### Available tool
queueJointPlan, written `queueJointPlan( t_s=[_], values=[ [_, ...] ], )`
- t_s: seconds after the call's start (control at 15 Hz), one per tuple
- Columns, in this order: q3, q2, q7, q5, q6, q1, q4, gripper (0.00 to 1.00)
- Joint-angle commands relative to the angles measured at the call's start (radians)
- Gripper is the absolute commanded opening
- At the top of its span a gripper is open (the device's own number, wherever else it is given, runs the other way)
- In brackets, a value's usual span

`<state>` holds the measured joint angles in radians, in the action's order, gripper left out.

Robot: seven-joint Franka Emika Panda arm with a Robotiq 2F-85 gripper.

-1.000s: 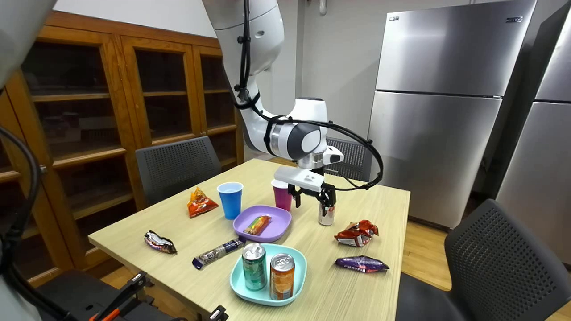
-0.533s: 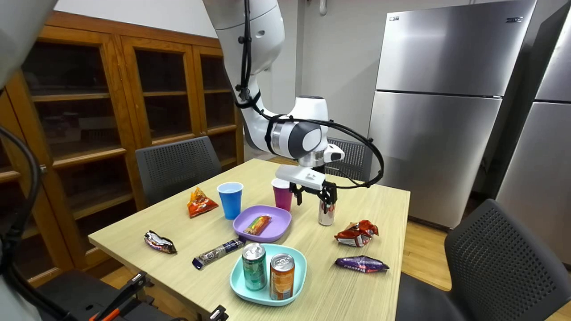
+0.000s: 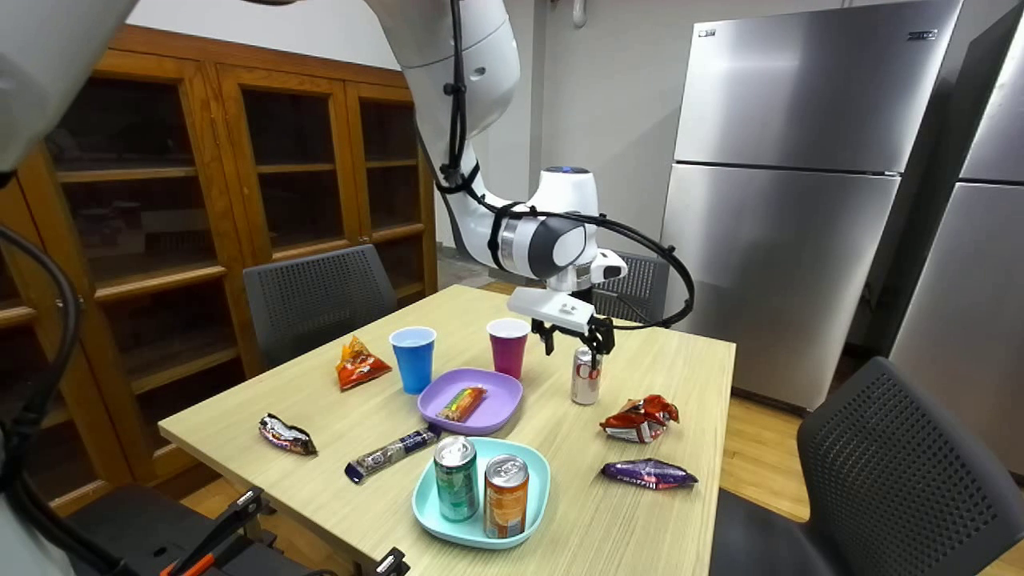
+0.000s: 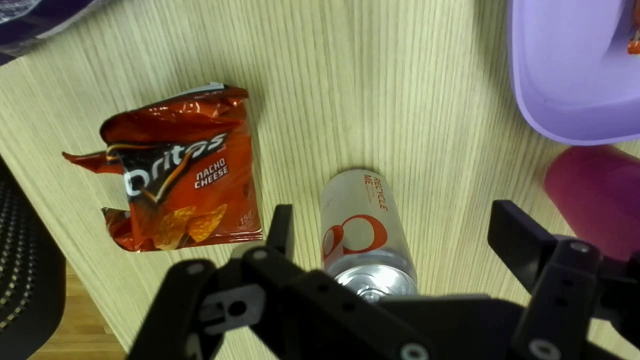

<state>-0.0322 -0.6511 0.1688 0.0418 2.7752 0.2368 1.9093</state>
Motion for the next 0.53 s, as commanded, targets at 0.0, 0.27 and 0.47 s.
queueJointPlan(
  t_s=[0.0,0.27,0.47],
  values=[
    [0.014,-0.067,-0.016,0.027,-0.009,0.013,-0.104,1.00],
    [0.002,-0.136,-0.040,0.025,-0.022,0.004,-0.202,1.00],
    [0.004,-0.183,-0.049,0.023,-0.027,0.003,-0.263,1.00]
  ],
)
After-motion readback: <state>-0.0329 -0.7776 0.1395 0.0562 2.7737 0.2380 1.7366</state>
